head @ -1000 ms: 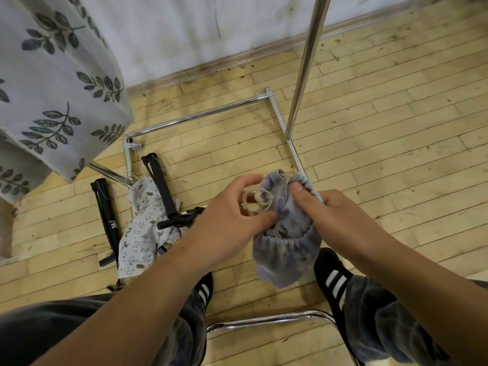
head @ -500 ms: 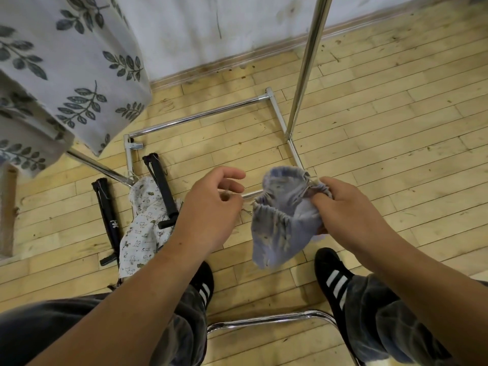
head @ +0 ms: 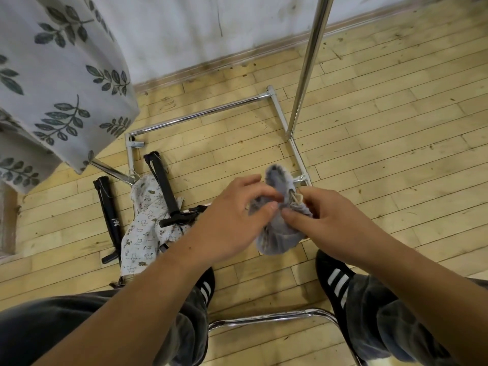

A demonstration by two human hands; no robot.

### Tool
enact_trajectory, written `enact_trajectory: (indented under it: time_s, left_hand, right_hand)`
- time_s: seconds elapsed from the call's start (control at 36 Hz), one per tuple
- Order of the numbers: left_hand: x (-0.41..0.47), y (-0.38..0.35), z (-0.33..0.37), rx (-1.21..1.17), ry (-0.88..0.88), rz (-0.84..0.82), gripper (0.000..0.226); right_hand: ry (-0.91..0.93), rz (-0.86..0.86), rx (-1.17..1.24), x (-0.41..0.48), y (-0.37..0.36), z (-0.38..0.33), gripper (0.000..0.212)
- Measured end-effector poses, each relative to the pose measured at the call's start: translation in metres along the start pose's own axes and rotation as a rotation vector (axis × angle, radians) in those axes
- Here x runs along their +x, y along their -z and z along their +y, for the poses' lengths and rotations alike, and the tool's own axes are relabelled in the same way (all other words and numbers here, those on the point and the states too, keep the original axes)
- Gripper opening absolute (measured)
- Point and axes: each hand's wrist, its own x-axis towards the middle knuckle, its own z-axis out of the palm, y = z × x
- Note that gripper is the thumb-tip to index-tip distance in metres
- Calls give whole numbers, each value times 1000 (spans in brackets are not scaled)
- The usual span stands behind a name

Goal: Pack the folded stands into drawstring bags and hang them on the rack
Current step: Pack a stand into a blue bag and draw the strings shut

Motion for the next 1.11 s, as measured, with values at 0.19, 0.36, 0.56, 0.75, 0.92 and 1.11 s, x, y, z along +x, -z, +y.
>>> enact_trajectory:
  time_s: [0.19, 0.36, 0.56, 0.75, 0.92, 1.11]
  left_hand:
    - [1, -1, -15, 273, 104, -53, 21]
    - [-4, 2, -15, 324, 180, -93, 9]
    - [-4, 1, -22, 408, 216, -119, 68]
    - [-9, 1, -26, 494, 305, -154, 98]
    - [-11, 6, -31, 530, 344, -105, 101]
    - [-12, 18, -37, 507, 294, -57, 93]
  right_hand:
    - [47, 99, 78, -1, 2, -4, 22]
    - [-7, 266, -95, 3, 5, 6, 25]
    - [-8, 227, -301, 1, 4, 6, 32]
    - [-47, 158, -374, 5, 6, 14, 36]
    - [-140, 133, -377, 11, 6, 33, 30]
    - [-222, 94, -296, 17, -10, 40, 18]
